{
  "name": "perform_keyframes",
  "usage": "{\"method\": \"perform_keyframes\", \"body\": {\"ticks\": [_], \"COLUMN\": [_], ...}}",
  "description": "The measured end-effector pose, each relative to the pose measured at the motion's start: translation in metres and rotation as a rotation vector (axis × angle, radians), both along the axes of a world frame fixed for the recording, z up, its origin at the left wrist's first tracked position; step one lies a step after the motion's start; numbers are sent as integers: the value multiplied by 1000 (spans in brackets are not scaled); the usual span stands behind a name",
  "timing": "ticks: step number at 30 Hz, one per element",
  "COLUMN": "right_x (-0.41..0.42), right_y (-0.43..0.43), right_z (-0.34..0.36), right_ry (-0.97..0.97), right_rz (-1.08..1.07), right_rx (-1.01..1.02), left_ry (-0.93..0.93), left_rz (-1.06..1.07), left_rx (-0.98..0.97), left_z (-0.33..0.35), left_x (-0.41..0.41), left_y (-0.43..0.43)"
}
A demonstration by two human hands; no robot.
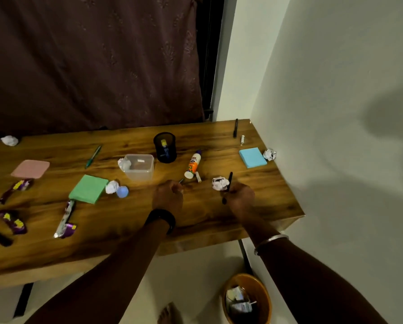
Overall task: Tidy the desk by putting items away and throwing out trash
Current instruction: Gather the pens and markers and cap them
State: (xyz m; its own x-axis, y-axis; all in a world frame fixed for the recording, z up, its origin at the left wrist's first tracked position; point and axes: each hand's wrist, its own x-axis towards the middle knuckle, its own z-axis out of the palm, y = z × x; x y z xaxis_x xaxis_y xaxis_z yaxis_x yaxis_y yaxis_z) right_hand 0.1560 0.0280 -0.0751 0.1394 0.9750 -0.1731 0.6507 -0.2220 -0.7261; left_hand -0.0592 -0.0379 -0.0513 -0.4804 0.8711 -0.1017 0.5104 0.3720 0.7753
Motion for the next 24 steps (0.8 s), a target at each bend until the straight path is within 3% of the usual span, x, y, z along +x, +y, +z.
{"method": "perform_keyframes", "body": {"ticks": [6,14,20,24], "right_x": [-3,5,-6,-36], "right_y": [13,51,38,30], "right_z": [-17,-57,-13,6], "right_ry": [11,-14,173,238], "right_rz": [31,-46,-181,-24], "right_rx": [-89,-260,17,100], "left_ry": [193,245,398,484], "left_rz": [-135,-110,-124,-208], "left_rx": [-221,-288,-353,-456], "left_z": [-35,-47,-50,-58], "left_x": [-21,-21,-27,-34], "left_y": [33,58,70,65]}}
